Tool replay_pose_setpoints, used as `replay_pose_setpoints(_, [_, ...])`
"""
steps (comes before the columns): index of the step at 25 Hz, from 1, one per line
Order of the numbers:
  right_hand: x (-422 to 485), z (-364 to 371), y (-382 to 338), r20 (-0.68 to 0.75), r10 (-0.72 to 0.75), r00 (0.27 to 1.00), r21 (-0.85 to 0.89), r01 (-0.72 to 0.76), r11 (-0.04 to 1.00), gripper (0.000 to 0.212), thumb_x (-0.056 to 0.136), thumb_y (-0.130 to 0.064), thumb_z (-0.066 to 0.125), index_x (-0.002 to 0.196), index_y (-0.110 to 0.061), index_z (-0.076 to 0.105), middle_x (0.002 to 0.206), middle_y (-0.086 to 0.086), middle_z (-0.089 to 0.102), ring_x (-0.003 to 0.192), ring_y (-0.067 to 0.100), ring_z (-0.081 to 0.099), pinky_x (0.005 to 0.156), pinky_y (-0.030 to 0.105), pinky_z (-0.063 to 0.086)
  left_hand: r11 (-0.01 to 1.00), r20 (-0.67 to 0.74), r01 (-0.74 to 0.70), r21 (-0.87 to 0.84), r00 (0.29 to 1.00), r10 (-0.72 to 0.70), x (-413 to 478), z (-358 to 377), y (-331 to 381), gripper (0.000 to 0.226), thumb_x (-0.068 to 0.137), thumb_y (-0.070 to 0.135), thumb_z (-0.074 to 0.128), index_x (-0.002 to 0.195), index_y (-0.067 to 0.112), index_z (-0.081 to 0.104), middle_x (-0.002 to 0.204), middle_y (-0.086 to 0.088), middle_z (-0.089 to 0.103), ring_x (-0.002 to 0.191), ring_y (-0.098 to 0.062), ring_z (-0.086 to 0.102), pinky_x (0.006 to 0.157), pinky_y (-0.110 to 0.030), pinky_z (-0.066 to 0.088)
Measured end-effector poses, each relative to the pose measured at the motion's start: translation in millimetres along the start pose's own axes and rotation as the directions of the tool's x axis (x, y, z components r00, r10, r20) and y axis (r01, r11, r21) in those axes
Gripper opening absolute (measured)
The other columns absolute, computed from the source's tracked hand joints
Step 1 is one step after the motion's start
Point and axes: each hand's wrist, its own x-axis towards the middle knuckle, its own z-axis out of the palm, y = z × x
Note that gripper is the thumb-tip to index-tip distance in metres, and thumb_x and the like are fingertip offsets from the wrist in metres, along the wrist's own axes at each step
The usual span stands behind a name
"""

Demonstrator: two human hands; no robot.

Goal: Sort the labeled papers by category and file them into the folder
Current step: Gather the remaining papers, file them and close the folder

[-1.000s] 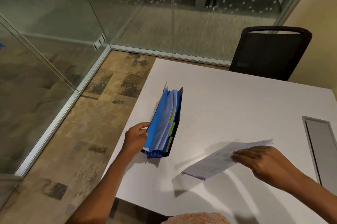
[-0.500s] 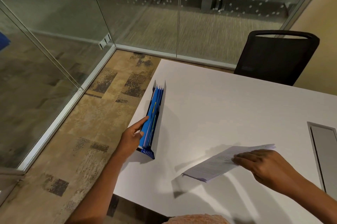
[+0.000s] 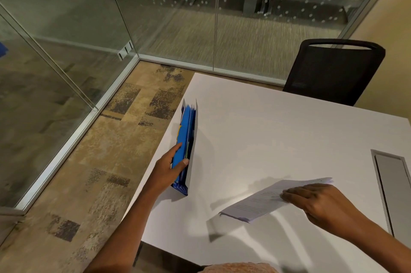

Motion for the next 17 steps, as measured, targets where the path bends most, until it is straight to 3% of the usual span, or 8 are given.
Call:
replay_pose_setpoints(4, [-0.6,0.4,-0.1,0.000,0.003,1.000,0.010,-0.003,1.000,0.068,0.049,0.016,0.086,0.109,-0.016,0.084,0.107,-0.004,0.083,0.084,0.020,0.081,0.065,0.033,0.066,0.998,-0.017,0.021,0.066,1.000,-0.020,1.1,7.2,2.1,0.082,0.098,0.039,0.075,0.166,0.039,0.028,0.161,0.019,0.036,0.147,-0.003,0.033,0.125,-0.034,0.032])
replay_pose_setpoints(9, [0.4,1.0,-0.4,-0.014,-0.007,1.000,0.015,0.007,1.000,0.067,0.050,0.016,0.086,0.109,-0.016,0.084,0.107,-0.004,0.083,0.084,0.020,0.081,0.065,0.032,0.065,0.992,-0.046,0.020,0.125,0.999,-0.014,7.9,11.3,-8.1,0.087,0.099,0.014,0.073,0.165,0.044,0.025,0.158,0.003,0.050,0.140,-0.021,0.054,0.115,-0.049,0.050])
replay_pose_setpoints(11, [1.0,0.4,0.8,-0.016,-0.007,1.000,0.010,0.008,1.000,0.069,0.048,0.017,0.085,0.109,-0.016,0.084,0.108,-0.004,0.083,0.084,0.020,0.081,0.064,0.032,0.065,0.991,-0.062,-0.018,0.133,0.998,0.027,7.5,14.9,-6.8,0.092,0.099,0.007,0.071,0.166,0.045,0.020,0.156,0.005,0.050,0.139,-0.021,0.056,0.114,-0.046,0.051])
replay_pose_setpoints(14, [3.0,-1.7,4.6,-0.030,-0.009,1.000,0.002,0.010,1.000,0.072,0.046,0.019,0.082,0.108,-0.016,0.084,0.108,-0.005,0.083,0.084,0.020,0.081,0.062,0.032,0.065,0.996,-0.080,-0.037,0.084,0.996,0.043,5.7,23.3,-0.1,0.101,0.100,0.005,0.069,0.168,0.045,0.006,0.146,0.009,0.053,0.135,-0.009,0.054,0.110,-0.036,0.052])
replay_pose_setpoints(15, [3.7,-2.9,6.6,-0.035,-0.010,0.999,-0.001,0.010,1.000,0.072,0.046,0.020,0.082,0.109,-0.015,0.084,0.108,-0.004,0.083,0.084,0.020,0.081,0.063,0.033,0.065,0.997,-0.084,-0.021,0.074,0.996,0.028,5.1,26.9,3.3,0.098,0.101,0.007,0.068,0.168,0.043,0.006,0.140,0.010,0.055,0.131,-0.008,0.055,0.109,-0.033,0.052])
replay_pose_setpoints(17, [4.8,-6.5,11.3,-0.045,-0.007,0.999,-0.010,0.007,1.000,0.073,0.048,0.021,0.081,0.111,-0.015,0.084,0.110,-0.003,0.083,0.087,0.021,0.082,0.064,0.034,0.066,0.999,-0.091,0.020,0.035,0.996,-0.017,5.3,34.7,8.1,0.083,0.102,0.006,0.066,0.168,0.033,0.024,0.138,0.005,0.059,0.131,-0.012,0.058,0.111,-0.032,0.050])
